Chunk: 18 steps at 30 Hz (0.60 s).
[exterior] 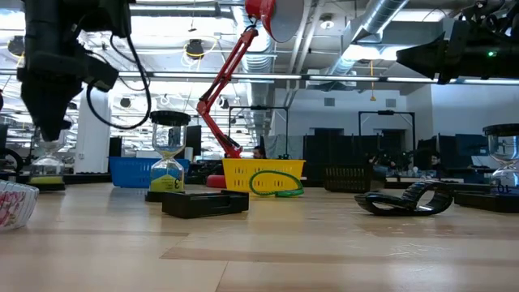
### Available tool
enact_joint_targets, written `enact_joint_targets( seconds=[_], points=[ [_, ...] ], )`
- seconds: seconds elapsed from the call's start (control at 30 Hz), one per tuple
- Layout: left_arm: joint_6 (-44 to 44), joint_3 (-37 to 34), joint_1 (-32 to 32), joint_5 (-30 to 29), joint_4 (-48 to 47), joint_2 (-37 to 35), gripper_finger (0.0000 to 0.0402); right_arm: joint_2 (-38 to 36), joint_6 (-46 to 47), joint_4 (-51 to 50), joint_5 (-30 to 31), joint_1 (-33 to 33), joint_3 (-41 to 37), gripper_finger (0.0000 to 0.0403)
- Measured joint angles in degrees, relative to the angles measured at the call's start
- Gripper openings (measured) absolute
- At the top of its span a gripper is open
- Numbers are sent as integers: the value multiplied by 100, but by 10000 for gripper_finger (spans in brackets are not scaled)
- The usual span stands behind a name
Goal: Pick & Place Office items
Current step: Put the top light green hourglass into the blue bin
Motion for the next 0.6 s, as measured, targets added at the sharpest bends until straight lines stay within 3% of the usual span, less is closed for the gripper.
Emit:
enact_joint_targets(
  seconds=[0.33, 0.6],
  points=[
    [707, 1010, 176, -827, 62, 0, 214, 2, -11, 20, 0, 2, 0, 128],
    [1676, 1773, 1342, -1211, 85, 152, 214, 0, -4, 115, 1, 1, 0, 128]
  ],
)
